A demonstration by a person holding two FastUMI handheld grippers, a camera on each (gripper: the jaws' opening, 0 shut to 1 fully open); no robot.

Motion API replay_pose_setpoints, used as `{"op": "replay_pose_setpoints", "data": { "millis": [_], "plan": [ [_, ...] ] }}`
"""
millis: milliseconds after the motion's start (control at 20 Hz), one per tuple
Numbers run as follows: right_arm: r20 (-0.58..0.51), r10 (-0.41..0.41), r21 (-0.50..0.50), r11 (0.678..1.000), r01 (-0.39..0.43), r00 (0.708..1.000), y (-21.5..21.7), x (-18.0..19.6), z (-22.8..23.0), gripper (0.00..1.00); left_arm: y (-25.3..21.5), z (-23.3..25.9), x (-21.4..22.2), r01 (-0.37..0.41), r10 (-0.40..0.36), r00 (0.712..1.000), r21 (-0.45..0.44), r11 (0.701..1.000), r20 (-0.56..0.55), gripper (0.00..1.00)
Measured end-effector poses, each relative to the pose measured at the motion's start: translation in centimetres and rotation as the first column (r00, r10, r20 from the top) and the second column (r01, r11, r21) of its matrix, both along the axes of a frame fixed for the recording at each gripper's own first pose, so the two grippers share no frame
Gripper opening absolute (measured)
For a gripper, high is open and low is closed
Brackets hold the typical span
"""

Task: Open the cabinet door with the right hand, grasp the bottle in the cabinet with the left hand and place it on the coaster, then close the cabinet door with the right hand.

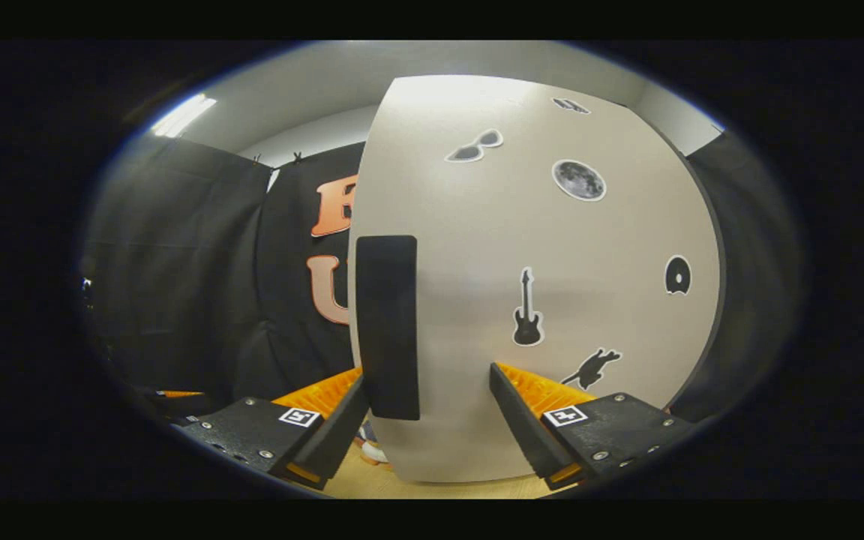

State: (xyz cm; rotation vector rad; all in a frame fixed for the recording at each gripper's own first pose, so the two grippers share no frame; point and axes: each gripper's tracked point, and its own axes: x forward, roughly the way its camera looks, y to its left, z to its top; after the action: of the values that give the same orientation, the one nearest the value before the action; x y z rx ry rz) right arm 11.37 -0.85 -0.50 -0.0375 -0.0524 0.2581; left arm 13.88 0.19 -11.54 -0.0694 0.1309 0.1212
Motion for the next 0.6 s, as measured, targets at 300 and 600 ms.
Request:
{"op": "replay_pose_setpoints", "data": {
  "millis": [300, 600],
  "plan": [
    [0.021, -0.068, -0.020, 0.997, 0.069, 0.997, -0.3, 2.5, -1.1, 0.94, 0.3, -0.5, 1.5, 0.025, -0.025, 1.000, -0.026, 0.999, -0.010, 0.96],
    [0.018, -0.082, -0.039, 0.996, 0.083, 0.996, -0.5, 2.7, -1.0, 0.94, -0.5, 1.1, 1.3, 0.053, -0.053, 0.999, -0.024, 0.998, 0.014, 0.97]
  ]
}}
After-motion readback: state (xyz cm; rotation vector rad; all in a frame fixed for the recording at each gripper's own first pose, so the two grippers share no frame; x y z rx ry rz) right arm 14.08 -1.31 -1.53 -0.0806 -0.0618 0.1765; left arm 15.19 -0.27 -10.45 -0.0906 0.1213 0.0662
